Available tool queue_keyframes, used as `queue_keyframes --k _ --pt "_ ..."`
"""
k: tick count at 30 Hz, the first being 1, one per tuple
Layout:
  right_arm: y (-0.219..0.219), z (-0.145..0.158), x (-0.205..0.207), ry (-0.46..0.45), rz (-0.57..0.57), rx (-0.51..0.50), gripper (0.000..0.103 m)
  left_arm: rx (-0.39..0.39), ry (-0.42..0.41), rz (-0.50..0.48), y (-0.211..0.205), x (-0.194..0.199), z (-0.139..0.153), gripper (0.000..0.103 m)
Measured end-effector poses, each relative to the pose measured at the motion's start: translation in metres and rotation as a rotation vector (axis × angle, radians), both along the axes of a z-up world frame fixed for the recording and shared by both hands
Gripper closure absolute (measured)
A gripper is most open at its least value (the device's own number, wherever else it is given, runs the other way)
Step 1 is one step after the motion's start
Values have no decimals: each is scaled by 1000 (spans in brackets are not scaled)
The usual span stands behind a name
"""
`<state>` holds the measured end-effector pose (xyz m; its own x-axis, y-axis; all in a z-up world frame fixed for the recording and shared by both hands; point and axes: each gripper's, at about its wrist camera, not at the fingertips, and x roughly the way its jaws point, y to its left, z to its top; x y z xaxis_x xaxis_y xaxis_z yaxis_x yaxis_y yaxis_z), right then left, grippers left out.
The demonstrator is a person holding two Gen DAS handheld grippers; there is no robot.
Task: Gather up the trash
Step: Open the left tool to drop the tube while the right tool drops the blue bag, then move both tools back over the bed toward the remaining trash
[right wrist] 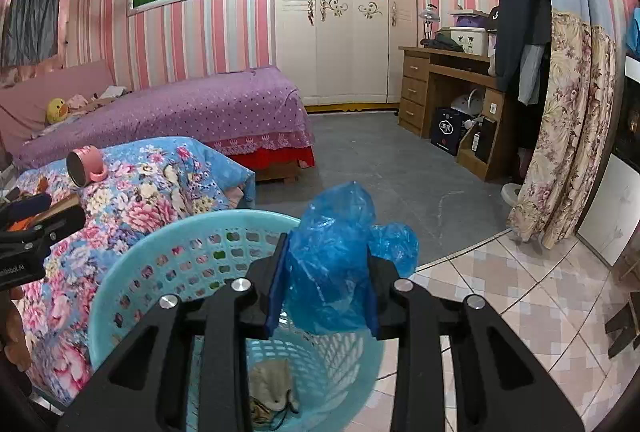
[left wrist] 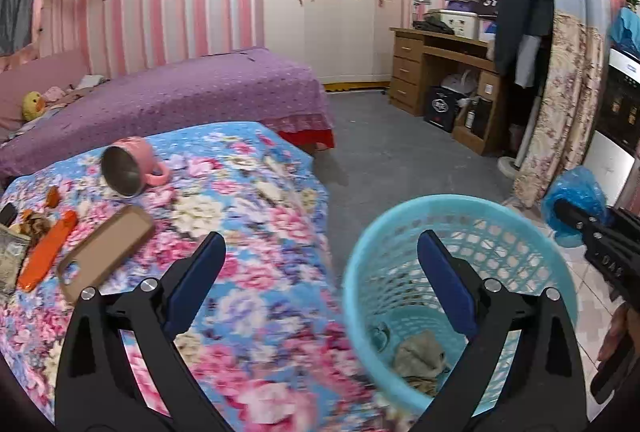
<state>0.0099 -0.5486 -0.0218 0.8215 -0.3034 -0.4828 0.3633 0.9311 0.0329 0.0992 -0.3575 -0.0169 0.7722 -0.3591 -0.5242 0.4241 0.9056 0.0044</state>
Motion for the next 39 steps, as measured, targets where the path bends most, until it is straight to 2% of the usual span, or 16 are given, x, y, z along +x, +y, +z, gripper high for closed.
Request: queue_keyframes --k 13,14,15,17,19,21,26,39 --pt "28 -4 23 30 25 -20 67 -3 -11 100 59 14 0 7" --pt "30 -4 25 33 26 -22 59 -6 -12 102 62 14 1 7" --pt "34 -3 27 37 26 -27 45 -7 -13 102 65 15 2 7" --pt "38 -3 28 30 17 -38 29 1 -30 106 71 13 6 7" --pt "41 -1 30 28 21 -36 28 6 -43 114 80 11 9 6" --pt "44 -1 33 36 21 -39 16 1 -45 122 87 12 12 6" --pt "58 2 38 35 14 -81 7 -14 -46 148 110 16 18 6" --pt "111 15 64 13 46 -84 6 13 -79 221 176 24 28 6"
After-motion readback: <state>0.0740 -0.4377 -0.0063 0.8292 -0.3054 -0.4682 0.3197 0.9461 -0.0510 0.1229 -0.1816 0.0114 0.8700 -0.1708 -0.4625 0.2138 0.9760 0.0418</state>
